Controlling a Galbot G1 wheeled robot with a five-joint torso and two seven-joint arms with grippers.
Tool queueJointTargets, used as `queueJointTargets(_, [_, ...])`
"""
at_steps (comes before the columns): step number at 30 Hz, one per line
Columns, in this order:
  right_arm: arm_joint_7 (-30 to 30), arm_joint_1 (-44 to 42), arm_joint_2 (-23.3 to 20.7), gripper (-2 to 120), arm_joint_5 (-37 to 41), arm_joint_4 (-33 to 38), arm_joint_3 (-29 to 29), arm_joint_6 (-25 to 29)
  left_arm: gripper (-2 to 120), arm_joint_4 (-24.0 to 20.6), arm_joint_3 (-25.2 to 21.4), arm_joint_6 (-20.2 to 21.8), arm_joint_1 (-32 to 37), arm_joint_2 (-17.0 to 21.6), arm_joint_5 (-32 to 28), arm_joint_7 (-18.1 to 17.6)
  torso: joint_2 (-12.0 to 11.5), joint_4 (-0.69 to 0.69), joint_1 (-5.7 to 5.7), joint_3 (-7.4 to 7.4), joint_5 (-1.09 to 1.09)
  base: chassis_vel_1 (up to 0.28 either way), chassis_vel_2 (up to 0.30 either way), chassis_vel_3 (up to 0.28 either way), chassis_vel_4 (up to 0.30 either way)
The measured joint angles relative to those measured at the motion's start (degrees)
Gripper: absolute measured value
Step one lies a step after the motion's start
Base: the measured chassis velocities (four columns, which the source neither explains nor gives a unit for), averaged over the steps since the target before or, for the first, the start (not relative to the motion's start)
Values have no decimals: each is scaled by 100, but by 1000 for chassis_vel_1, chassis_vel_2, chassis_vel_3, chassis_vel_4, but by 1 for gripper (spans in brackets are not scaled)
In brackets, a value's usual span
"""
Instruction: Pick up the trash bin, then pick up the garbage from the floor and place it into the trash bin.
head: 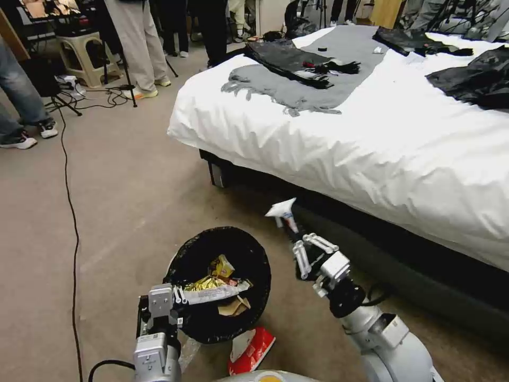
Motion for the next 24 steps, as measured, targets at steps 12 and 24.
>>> queueJointTargets(12, [42, 646, -387, 0, -47, -491, -797, -326, 0, 19, 109, -16, 35, -45, 169, 14, 0, 1, 0, 0, 0, 0, 0, 0, 0])
queueJointTargets(24, [195, 1142, 66, 0, -132, -1239, -1432, -568, 0, 11, 278, -64, 150, -69, 357, 34, 0, 0, 0, 0, 0, 0, 0, 0, 0])
